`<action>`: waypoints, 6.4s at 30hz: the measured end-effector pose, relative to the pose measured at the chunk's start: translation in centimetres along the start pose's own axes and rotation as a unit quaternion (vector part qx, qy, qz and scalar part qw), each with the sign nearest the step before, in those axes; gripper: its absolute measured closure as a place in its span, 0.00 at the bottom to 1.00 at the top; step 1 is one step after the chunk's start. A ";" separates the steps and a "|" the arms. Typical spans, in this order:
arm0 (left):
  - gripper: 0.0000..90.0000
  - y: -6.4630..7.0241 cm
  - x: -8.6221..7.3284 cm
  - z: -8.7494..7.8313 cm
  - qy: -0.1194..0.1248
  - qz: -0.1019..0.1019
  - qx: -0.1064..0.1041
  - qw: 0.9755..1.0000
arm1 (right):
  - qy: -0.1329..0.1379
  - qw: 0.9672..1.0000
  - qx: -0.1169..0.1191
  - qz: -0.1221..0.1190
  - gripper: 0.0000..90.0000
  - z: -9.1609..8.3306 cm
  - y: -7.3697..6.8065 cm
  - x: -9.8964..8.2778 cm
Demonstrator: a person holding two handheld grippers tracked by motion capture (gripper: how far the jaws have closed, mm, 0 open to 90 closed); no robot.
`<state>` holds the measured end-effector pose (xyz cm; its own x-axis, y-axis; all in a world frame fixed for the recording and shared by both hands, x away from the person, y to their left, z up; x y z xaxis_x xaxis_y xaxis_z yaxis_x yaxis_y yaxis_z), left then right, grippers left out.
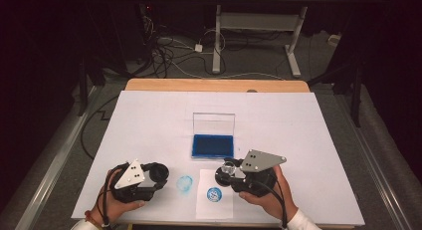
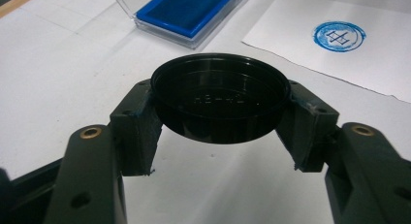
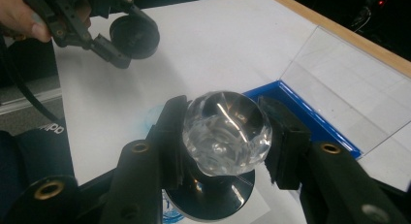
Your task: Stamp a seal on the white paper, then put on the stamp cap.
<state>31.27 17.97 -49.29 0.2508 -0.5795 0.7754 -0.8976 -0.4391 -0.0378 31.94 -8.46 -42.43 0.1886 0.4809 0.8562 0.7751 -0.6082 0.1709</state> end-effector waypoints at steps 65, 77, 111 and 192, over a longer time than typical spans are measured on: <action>0.41 2.2 2.3 3.1 0.004 0.025 -0.054 0.998 | 0.026 1.000 -0.005 0.013 0.63 -1.0 1.0 1.5; 0.41 3.1 3.9 4.6 0.011 0.036 -0.069 0.997 | 0.061 0.998 -0.009 0.017 0.63 -1.7 1.2 3.9; 0.41 4.6 8.5 5.7 0.080 0.025 -0.095 0.992 | 0.072 0.997 0.032 0.010 0.63 0.4 -1.7 5.6; 0.41 5.1 7.8 6.2 0.029 0.068 -0.060 0.995 | 0.029 0.998 0.048 0.009 0.64 2.5 -2.6 2.6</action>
<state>30.85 6.96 -47.35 0.1064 -0.5853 0.8038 -0.9596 -0.2722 -0.0712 31.90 -4.01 -41.89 0.1692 0.4319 0.8859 0.8272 -0.5509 0.1106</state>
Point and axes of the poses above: each handheld gripper's, and its own axes: z roughly forward along the jaws, x roughly out of its top, y roughly to its right, the point moved 7 cm from there along z, roughly forward along the jaws, and after that the axes turned 9 degrees about -x, right-handed, at the moved point
